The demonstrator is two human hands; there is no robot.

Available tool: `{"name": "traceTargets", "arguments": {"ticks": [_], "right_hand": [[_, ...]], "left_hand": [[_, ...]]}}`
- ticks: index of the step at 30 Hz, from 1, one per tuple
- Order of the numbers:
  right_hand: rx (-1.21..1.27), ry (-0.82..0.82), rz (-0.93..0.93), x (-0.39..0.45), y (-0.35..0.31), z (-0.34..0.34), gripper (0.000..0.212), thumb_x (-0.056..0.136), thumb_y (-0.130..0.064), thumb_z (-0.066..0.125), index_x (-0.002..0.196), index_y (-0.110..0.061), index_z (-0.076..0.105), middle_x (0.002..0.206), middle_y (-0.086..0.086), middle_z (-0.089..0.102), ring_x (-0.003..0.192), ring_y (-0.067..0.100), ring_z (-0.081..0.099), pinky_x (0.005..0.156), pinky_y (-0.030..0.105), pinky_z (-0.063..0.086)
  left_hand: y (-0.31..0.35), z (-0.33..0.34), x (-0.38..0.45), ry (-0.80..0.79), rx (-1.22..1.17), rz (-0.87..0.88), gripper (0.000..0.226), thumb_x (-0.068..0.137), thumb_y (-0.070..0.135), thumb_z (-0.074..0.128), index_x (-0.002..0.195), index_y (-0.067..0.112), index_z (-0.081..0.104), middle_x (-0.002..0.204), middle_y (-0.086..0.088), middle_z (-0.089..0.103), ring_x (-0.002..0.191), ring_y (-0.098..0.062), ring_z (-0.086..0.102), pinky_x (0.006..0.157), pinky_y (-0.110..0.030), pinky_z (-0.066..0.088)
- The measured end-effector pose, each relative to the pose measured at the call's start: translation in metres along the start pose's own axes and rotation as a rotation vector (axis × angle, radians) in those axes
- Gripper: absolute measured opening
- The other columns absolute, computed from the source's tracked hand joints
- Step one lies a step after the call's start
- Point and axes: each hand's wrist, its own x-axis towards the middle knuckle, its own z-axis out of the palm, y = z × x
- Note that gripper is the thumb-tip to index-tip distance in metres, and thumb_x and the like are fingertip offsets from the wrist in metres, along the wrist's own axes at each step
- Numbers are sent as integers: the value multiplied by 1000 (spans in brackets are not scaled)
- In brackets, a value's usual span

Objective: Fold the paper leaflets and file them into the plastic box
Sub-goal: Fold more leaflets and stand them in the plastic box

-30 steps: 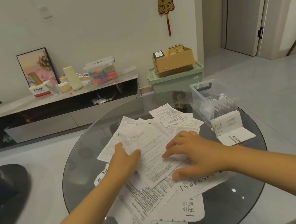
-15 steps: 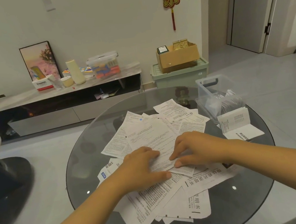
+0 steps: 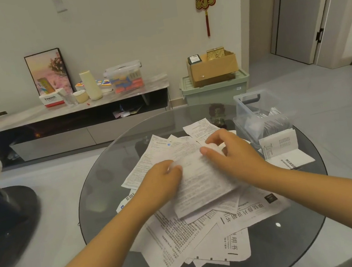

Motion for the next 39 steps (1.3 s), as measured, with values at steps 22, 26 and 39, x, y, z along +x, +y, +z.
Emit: {"name": "traceTargets", "arguments": {"ticks": [22,26,39], "right_hand": [[-553,-385,-78,-7,19,-5,30,89,-45,56,118,-36,59,137,-7,34,128,14,29,105,32,27],[-545,-488,-208,-6,21,-5,36,87,-54,54,113,-32,64,124,-14,52,121,8,33,105,29,23],[-281,-502,53,2,25,-14,23,86,-45,60,91,-24,69,87,-3,68,78,12,59,70,28,46]], "left_hand": [[-15,17,-3,-365,600,362,63,86,55,54,141,32,35,142,14,36,130,-8,32,110,-33,30],[-9,13,-5,-385,587,376,59,87,49,55,141,32,37,140,14,41,129,-6,33,108,-33,33],[-9,11,5,-145,261,190,21,99,27,42,101,29,63,96,11,65,88,-8,58,77,-23,45]]}}
